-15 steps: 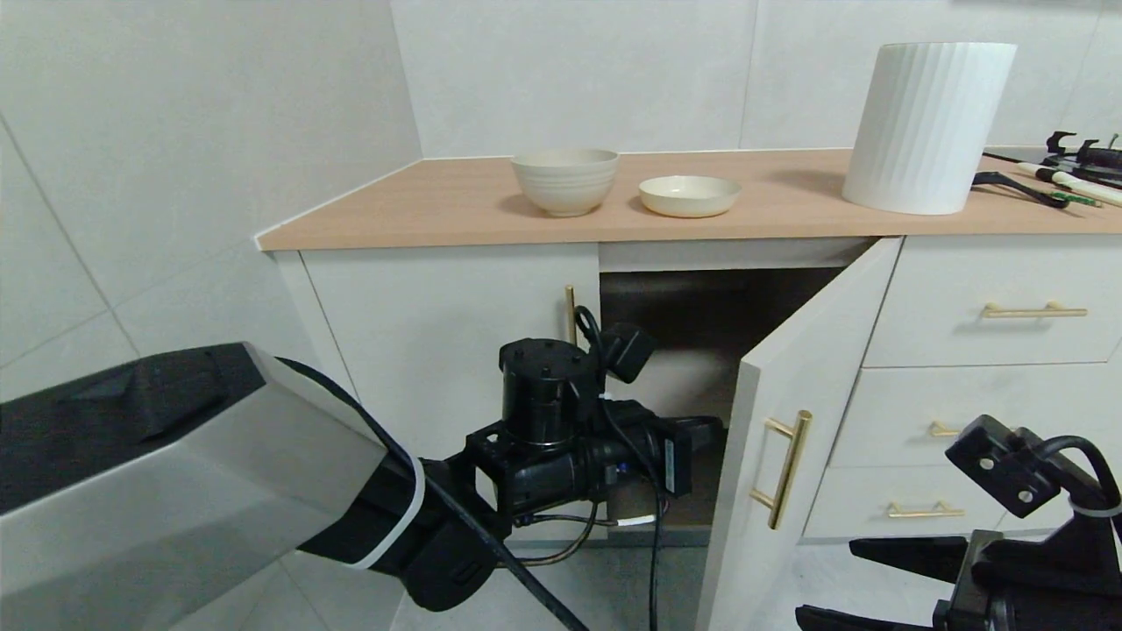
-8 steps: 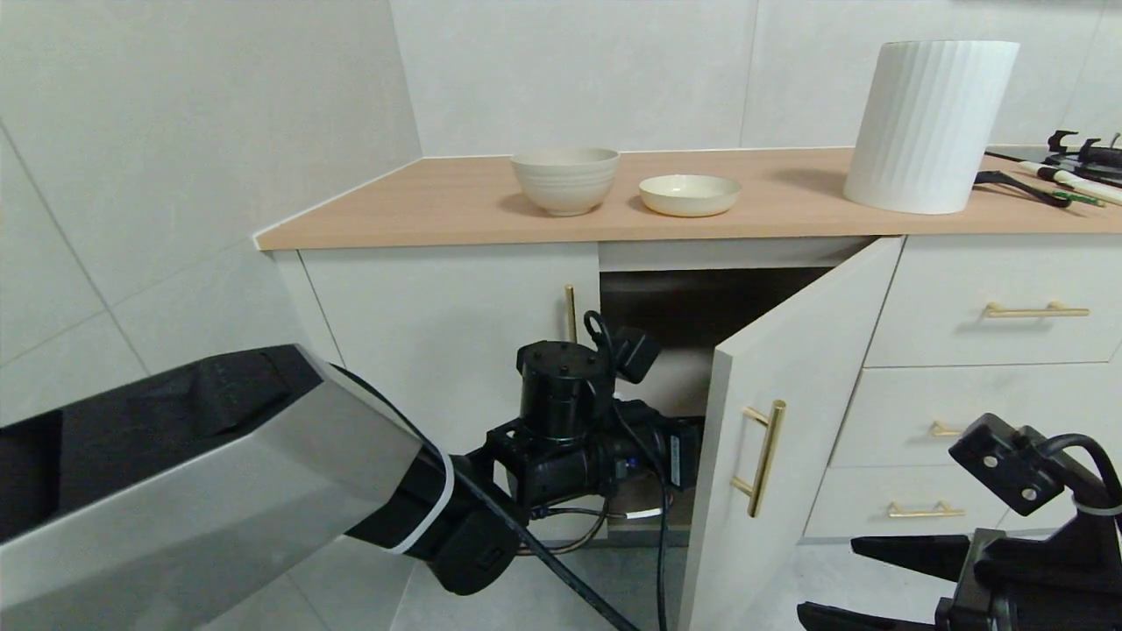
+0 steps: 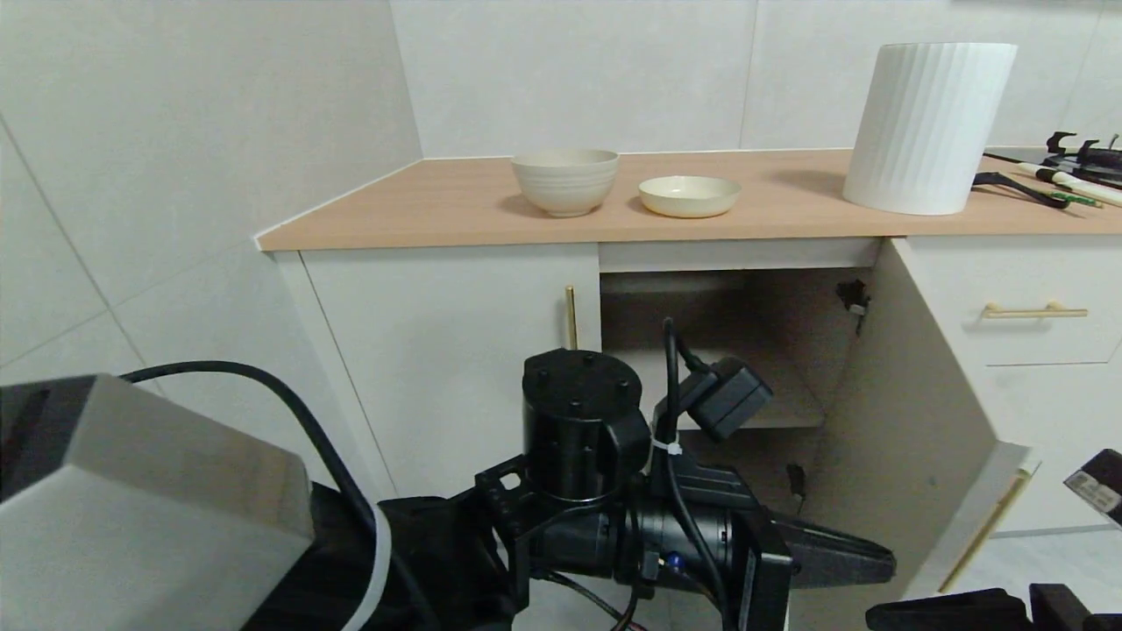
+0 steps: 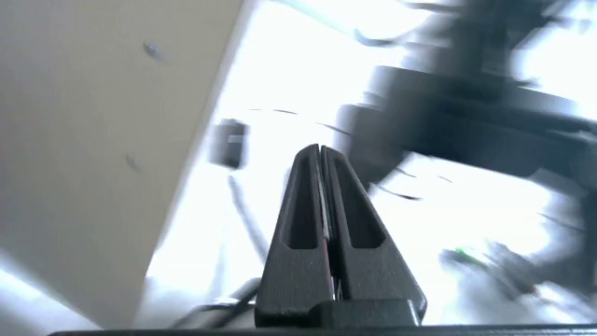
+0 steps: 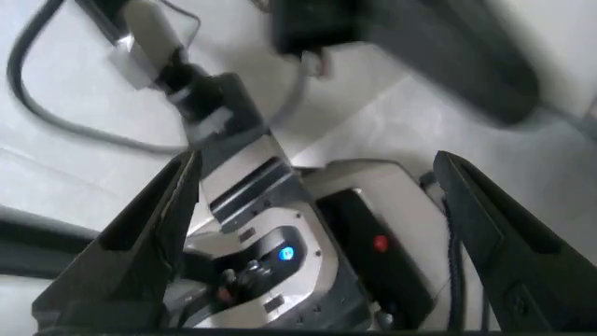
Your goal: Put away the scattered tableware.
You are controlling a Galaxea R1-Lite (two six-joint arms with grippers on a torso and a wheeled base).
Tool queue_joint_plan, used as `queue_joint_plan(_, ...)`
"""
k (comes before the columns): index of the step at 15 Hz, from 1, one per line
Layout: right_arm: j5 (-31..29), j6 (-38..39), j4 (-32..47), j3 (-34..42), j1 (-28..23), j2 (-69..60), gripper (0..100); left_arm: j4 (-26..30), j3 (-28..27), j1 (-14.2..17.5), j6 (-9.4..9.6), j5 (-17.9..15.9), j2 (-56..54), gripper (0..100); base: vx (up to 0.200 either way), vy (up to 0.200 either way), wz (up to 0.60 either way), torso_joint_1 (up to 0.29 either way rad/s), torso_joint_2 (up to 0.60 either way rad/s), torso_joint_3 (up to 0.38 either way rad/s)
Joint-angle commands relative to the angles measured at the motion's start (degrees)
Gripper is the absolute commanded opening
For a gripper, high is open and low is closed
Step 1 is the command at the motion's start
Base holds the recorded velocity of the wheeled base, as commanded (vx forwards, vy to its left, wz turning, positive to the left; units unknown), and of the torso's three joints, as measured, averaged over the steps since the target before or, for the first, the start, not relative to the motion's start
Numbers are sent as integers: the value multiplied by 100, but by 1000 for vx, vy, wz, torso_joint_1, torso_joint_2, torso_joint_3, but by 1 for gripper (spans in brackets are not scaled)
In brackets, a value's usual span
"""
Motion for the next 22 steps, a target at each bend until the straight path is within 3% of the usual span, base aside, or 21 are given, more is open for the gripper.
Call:
queue_joint_plan(1, -84, -5, 1, 4, -4, -175, 100, -55, 370, 370, 250, 896, -223, 0, 0, 0, 0, 0, 0, 0)
queue_joint_plan(2, -304, 4, -7, -22, -13, -35, 100, -55, 590, 643, 470, 1081, -302, 0, 0, 0, 0, 0, 0, 0)
queue_joint_plan(4, -981, 4, -7, -128, -39, 317, 100, 77, 1056, 1100, 557, 1142, -785, 0, 0, 0, 0, 0, 0, 0)
queue_joint_plan(6, -1491, 4, -7, -181, -118, 572, 100, 789, 1425, 1530, 557, 1169, -1576, 0, 0, 0, 0, 0, 0, 0)
queue_joint_plan(8, -1587, -5, 1, -295, -241, 686, 100, 2257, 1539, 2137, 557, 1494, -2622, 0, 0, 0, 0, 0, 0, 0)
queue_joint_plan(10, -1587, -14, 10, -620, -426, 897, 100, 2564, 1653, 2629, 557, 1670, -3317, 0, 0, 0, 0, 0, 0, 0)
queue_joint_plan(12, -1658, -14, 212, -1139, -698, 1292, 100, 2670, 1759, 2972, 557, 1670, -3800, 0, 0, 0, 0, 0, 0, 0)
queue_joint_plan(15, -2027, -40, 1627, -2949, -883, 2198, 100, 3417, 1689, 3657, 566, 1670, -4407, 0, 0, 0, 0, 0, 0, 0)
queue_joint_plan(19, -2106, -49, 1715, -3318, -1067, 2294, 100, 4428, 1302, 3877, 557, 1696, -4741, 0, 0, 0, 0, 0, 0, 0)
queue_joint_plan(20, -2106, -49, 1715, -3415, -1076, 2382, 100, 4463, 1223, 3991, 557, 1714, -4741, 100, 0, 0, 0, 0, 0, 0)
queue_joint_plan(22, -2159, -58, 1733, -3406, -1076, 2426, 100, 4375, 1258, 4141, 522, 1916, -4767, 100, 0, 0, 0, 0, 0, 0)
